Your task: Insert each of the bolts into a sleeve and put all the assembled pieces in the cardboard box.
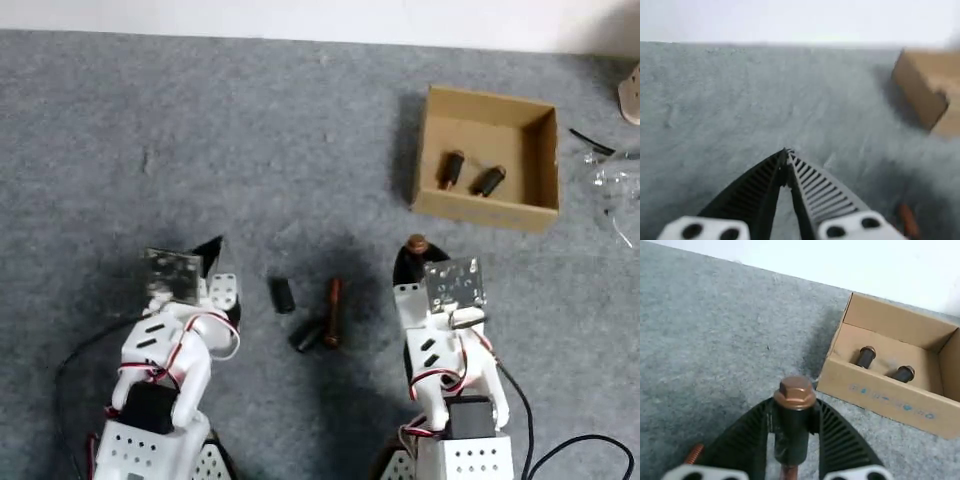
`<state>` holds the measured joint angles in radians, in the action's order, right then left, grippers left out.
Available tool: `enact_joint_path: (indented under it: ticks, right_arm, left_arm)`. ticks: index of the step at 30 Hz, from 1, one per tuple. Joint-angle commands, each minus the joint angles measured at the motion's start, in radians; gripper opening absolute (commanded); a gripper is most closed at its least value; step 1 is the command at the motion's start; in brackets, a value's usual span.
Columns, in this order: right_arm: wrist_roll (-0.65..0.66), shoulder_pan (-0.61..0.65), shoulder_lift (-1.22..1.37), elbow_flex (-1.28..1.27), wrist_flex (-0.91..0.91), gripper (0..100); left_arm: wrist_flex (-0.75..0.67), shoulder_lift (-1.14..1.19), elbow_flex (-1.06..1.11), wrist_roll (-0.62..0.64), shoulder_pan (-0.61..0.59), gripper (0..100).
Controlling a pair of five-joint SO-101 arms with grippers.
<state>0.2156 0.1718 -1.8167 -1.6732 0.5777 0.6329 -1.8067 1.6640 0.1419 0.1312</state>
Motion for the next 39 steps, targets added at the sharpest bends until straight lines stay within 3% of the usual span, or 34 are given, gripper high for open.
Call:
enact_joint_path:
  ticks: [1,7,14,31,39]
  right_arm:
    - [0.002,-0.035,-0.019,-0.156,-0.002,0.5]
    - [0.002,-0.044,-0.019,-0.156,-0.002,0.5]
    - [0.002,-0.044,-0.019,-0.156,-0.002,0.5]
    - [-0.034,-0.045,-0.013,-0.002,0.005,0.5]
    - [-0.037,-0.044,0.34,0.226,-0.108,0.5]
  left_arm:
    - [0.091,-0.008,-0.062,-0.19,-0.012,1]
    - [0.092,-0.004,-0.054,-0.212,-0.016,1]
    - [0.089,-0.005,-0.053,-0.212,-0.136,1]
    - [0.074,-0.007,-0.016,-0.212,-0.133,1]
    - [0.074,-0.007,-0.016,-0.212,-0.133,1]
